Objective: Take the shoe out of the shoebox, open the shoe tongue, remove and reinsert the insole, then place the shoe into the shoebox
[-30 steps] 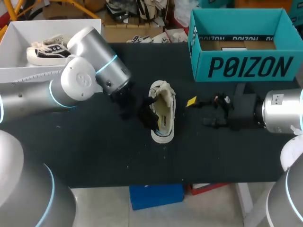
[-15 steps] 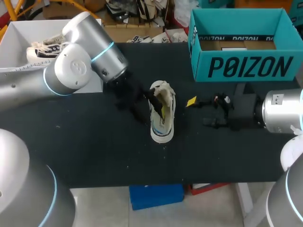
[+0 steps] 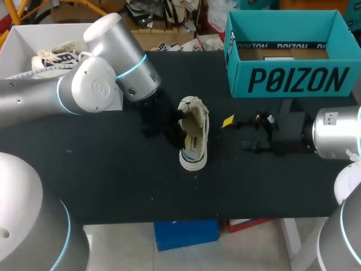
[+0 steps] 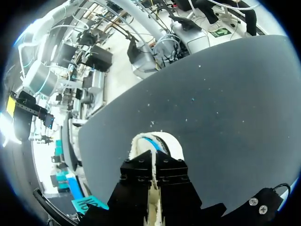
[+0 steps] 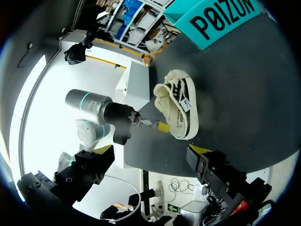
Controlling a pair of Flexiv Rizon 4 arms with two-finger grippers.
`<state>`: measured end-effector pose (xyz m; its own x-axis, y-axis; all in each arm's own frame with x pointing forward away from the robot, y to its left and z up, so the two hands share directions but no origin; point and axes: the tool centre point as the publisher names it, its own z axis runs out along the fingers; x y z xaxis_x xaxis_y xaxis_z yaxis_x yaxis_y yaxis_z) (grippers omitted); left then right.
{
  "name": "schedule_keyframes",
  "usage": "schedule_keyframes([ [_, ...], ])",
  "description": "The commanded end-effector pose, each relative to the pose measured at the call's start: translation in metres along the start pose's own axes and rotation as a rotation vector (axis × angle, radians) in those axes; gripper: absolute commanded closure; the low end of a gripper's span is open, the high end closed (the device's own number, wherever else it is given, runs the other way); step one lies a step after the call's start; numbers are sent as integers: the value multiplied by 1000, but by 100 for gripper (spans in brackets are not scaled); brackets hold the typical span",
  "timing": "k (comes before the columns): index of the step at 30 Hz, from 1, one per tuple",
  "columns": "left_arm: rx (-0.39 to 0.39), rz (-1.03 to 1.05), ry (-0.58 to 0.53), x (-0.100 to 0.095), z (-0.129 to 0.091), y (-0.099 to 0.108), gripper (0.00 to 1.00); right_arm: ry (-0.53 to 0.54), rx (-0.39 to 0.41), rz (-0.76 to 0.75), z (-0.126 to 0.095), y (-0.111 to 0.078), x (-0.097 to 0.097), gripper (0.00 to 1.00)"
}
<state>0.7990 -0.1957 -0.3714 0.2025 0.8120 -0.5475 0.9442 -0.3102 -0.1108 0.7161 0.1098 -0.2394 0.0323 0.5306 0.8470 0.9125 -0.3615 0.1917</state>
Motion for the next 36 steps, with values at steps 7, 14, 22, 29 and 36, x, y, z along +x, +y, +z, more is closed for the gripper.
schedule_keyframes([
  [7, -4, -3, 29, 3, 20, 5, 100, 0, 0, 0, 0, 0, 0, 0],
  [14, -1, -7, 66, 9, 31, 10, 100, 0, 0, 0, 0, 0, 0, 0],
  [22, -15, 29, 131, 9, 36, 17, 100, 0, 0, 0, 0, 0, 0, 0],
  [29, -36, 82, 202, 8, 44, 19, 100, 0, 0, 0, 0, 0, 0, 0],
  [36, -26, 82, 223, 11, 53, 20, 100, 0, 0, 0, 0, 0, 0, 0],
])
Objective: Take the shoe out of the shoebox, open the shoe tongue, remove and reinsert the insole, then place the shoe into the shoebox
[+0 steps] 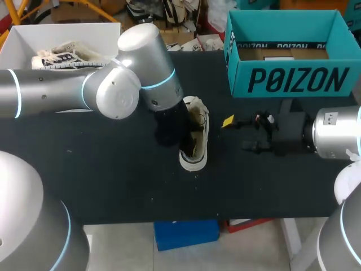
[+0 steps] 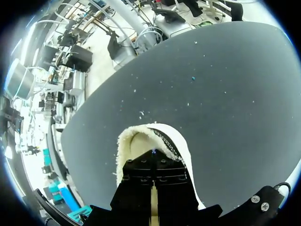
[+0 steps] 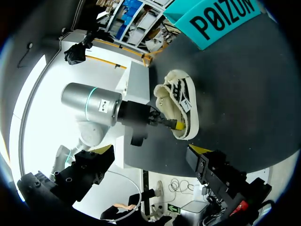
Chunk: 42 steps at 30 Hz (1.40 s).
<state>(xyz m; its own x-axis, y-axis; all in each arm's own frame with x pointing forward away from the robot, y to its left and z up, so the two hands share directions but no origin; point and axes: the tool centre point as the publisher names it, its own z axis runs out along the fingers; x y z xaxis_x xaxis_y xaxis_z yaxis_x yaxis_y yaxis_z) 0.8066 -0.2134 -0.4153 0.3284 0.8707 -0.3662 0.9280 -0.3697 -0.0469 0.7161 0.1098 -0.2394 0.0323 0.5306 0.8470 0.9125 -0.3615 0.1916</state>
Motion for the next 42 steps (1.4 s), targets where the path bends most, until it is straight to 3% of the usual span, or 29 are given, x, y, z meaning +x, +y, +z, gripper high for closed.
schedule_keyframes([
  [1, 4, -4, 5, -2, 10, 3, 100, 0, 0, 0, 0, 0, 0, 0],
  [5, 19, -26, -69, -8, -7, 0, 100, 0, 0, 0, 0, 0, 0, 0],
  [12, 60, -121, -261, -12, -61, -2, 100, 0, 0, 0, 0, 0, 0, 0],
  [18, 4, -170, -404, -5, -106, 16, 100, 0, 0, 0, 0, 0, 0, 0],
  [24, -124, -228, -469, 3, -137, 48, 100, 0, 0, 0, 0, 0, 0, 0],
  [30, -192, -267, -458, 6, -135, 75, 100, 0, 0, 0, 0, 0, 0, 0],
  [42, -244, -313, -415, 9, -115, 113, 100, 0, 0, 0, 0, 0, 0, 0],
])
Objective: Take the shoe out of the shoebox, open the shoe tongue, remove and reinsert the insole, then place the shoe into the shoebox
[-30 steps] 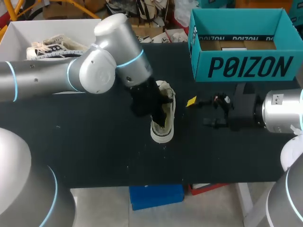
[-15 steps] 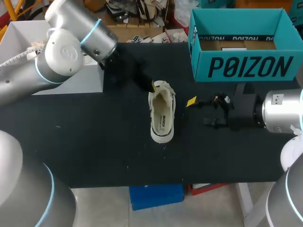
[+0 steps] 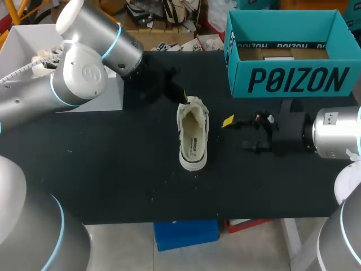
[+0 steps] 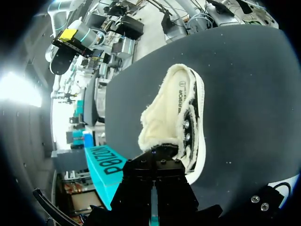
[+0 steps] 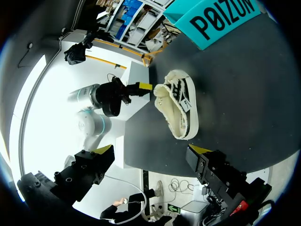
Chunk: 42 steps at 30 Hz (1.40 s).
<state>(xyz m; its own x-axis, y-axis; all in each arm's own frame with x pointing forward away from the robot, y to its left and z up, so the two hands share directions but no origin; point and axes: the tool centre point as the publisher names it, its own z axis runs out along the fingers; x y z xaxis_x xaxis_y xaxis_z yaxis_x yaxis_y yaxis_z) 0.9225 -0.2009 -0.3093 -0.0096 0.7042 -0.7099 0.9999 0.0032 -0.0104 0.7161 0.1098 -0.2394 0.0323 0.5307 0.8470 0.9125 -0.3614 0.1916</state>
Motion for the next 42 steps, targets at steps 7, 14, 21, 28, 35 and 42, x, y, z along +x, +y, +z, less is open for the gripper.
schedule_keyframes([
  [7, -7, -22, 11, 1, 22, 16, 100, 0, 0, 0, 0, 0, 0, 0],
  [14, 41, -19, 15, 6, 34, -5, 100, 0, 0, 0, 0, 0, 0, 0],
  [21, 87, -22, 56, 21, 49, -21, 100, 0, 0, 0, 0, 0, 0, 0],
  [28, 114, -21, 78, 27, 58, -30, 100, 0, 0, 0, 0, 0, 0, 0],
  [35, 89, -5, 75, 21, 31, -30, 100, 0, 0, 0, 0, 0, 0, 0],
  [42, 65, 5, 58, 16, -17, -33, 100, 0, 0, 0, 0, 0, 0, 0],
])
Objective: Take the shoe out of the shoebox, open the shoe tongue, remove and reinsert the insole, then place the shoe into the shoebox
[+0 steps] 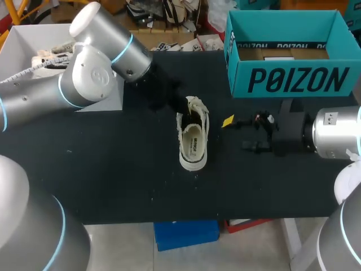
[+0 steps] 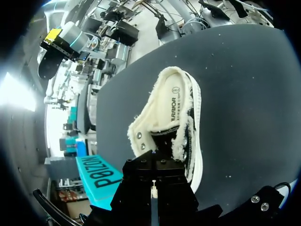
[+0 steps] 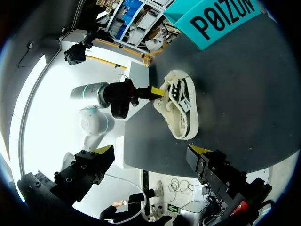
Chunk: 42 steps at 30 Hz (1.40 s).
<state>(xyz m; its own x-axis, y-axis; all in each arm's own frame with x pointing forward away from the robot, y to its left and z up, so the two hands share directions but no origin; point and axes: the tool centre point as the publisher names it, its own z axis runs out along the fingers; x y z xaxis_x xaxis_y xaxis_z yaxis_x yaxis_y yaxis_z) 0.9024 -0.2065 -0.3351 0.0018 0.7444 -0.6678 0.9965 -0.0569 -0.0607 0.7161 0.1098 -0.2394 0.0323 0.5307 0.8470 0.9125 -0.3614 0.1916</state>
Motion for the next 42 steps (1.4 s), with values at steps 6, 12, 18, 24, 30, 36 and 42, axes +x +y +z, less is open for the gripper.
schedule_keyframes([
  [6, -23, -68, -18, 19, -60, -31, 100, 0, 0, 0, 0, 0, 0, 0],
  [12, -29, -203, -67, 41, -78, -45, 0, 0, 0, 0, 0, 0, 0, 0],
  [18, -29, -203, -67, 41, -78, -45, 0, 0, 0, 0, 0, 0, 0, 0],
  [24, -29, -203, -67, 41, -78, -45, 0, 0, 0, 0, 0, 0, 0, 0],
  [30, -11, -421, -84, 48, -76, -42, 0, 0, 0, 0, 0, 0, 0, 0],
  [36, 71, -899, -113, 49, -89, -41, 0, 0, 0, 0, 0, 0, 0, 0],
  [42, 77, -1197, -97, 47, -106, -42, 0, 0, 0, 0, 0, 0, 0, 0],
])
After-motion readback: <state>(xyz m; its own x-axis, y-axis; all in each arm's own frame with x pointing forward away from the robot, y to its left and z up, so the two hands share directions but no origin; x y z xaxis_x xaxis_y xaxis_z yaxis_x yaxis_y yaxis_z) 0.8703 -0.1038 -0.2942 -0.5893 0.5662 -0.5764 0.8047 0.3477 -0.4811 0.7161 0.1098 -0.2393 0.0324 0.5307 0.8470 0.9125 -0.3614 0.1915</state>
